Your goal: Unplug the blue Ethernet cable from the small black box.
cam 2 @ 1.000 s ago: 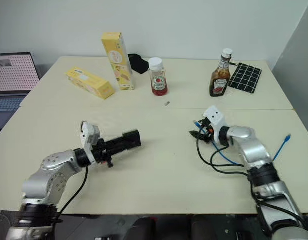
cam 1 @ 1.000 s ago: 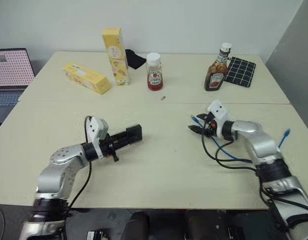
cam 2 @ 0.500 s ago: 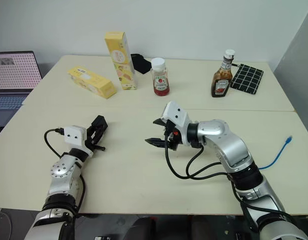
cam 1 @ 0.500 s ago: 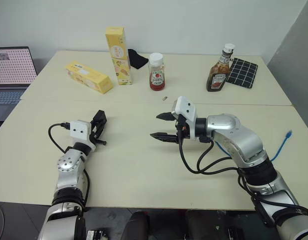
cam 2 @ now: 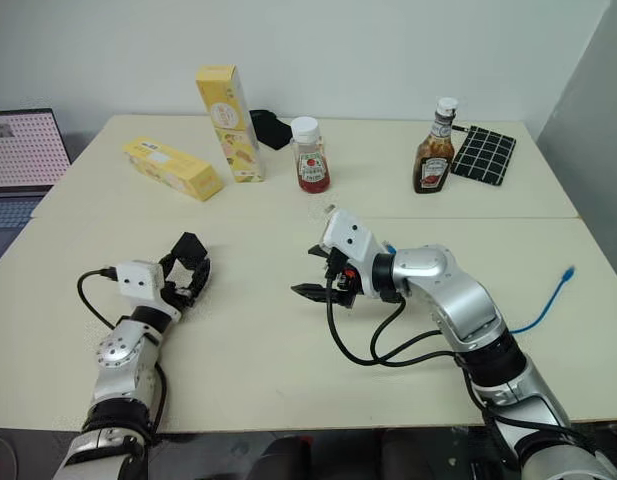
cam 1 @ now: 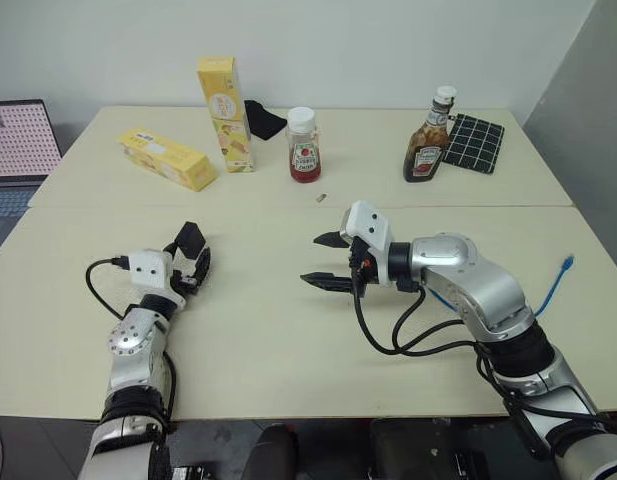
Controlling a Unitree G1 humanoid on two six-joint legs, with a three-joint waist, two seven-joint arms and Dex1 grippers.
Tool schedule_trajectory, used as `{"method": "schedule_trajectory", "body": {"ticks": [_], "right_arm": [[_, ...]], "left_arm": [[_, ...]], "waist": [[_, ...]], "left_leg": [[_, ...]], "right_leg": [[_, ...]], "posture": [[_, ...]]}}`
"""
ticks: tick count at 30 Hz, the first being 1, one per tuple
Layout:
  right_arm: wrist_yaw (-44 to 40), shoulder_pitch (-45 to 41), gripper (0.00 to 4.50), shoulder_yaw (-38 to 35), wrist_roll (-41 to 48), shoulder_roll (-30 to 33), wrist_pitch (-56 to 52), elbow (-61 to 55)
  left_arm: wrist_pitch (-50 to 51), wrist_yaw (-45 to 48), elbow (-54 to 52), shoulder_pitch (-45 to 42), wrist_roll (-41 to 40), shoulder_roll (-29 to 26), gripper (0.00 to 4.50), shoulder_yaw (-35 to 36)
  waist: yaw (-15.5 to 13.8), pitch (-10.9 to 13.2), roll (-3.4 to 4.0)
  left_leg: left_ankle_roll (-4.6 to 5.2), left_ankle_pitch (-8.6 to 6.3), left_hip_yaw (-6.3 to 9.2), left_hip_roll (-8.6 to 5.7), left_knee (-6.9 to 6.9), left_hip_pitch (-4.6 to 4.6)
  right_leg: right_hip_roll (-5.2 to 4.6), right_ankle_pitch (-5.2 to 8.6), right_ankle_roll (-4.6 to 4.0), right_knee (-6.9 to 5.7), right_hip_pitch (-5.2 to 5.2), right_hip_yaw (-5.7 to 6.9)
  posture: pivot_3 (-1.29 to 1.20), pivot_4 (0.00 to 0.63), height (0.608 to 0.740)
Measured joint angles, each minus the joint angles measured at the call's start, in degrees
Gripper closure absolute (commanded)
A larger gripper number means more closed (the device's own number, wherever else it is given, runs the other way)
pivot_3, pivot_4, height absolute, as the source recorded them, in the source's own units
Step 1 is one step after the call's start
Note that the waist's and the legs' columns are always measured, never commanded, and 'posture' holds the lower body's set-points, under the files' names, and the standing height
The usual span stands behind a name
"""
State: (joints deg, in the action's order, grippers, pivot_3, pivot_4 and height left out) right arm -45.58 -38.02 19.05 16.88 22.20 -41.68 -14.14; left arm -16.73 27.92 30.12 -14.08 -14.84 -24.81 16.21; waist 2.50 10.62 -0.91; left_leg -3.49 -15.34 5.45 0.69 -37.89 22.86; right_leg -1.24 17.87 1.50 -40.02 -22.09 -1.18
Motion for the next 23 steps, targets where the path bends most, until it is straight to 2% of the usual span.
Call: {"method": "schedule_trajectory", "body": {"ticks": [3, 5, 8, 9, 15, 23], "right_arm": [[1.69, 4.11, 0.84, -0.96, 0.36, 0.22, -1.74, -2.67], [2.64, 7.93, 0.84, -3.12, 1.2, 1.92, -3.49, -4.71], [3.28, 9.66, 0.84, -5.8, 1.86, 3.94, -4.5, -5.98], [3.19, 10.5, 0.84, -7.49, 2.39, 5.94, -5.03, -6.63], [0.32, 11.1, 0.84, -14.87, 3.99, 15.05, -5.99, -5.43], [-5.02, 9.92, 0.84, -17.91, 5.29, 22.24, -5.57, -0.37]], "left_arm": [[8.93, -0.26, -13.35, 8.98, -1.71, -1.49, 0.99, -0.03], [17.06, 0.36, -23.41, 16.08, -2.89, -4.85, 0.99, -0.06], [23.85, 1.9, -30.34, 20.31, -4.31, -8.31, 0.99, 0.42], [26.96, 3.72, -33.92, 22.68, -5.73, -11.14, 0.99, 1.06], [36.4, 12.35, -41.68, 25.12, -12.32, -21.73, 0.99, 8.67], [41.94, 21.3, -41.9, 24.53, -16.66, -27.41, 0.99, 11.69]], "waist": [[0.2, -0.01, 0.0], [0.25, 0.02, 0.03], [0.11, 0.04, -0.01], [0.03, 0.03, -0.06], [-0.72, 0.06, 0.01], [-0.67, 0.09, 0.03]], "left_leg": [[0.0, 0.0, 0.05, 0.06, 0.06, 0.01], [0.0, 0.0, 0.05, 0.03, 0.1, 0.01], [0.0, 0.0, 0.07, 0.0, 0.07, 0.01], [0.0, 0.0, 0.06, 0.0, 0.06, -0.02], [0.01, -0.01, -0.14, -0.04, 0.09, -0.05], [0.01, -0.01, -0.34, 0.01, 0.13, -0.04]], "right_leg": [[-0.08, 0.01, -0.01, 0.02, 0.0, -0.02], [-0.08, 0.02, -0.03, 0.03, -0.01, -0.04], [0.04, 0.02, -0.03, 0.01, 0.04, 0.08], [0.07, 0.02, -0.03, 0.03, 0.13, 0.13], [0.13, 0.03, -0.04, 0.08, 0.16, 0.14], [0.14, 0.05, -0.08, 0.08, 0.09, 0.03]], "posture": [[0.0, 0.15, 0.74], [0.0, 0.15, 0.74], [0.0, 0.15, 0.74], [0.0, 0.15, 0.74], [0.0, 0.15, 0.74], [0.0, 0.15, 0.74]]}}
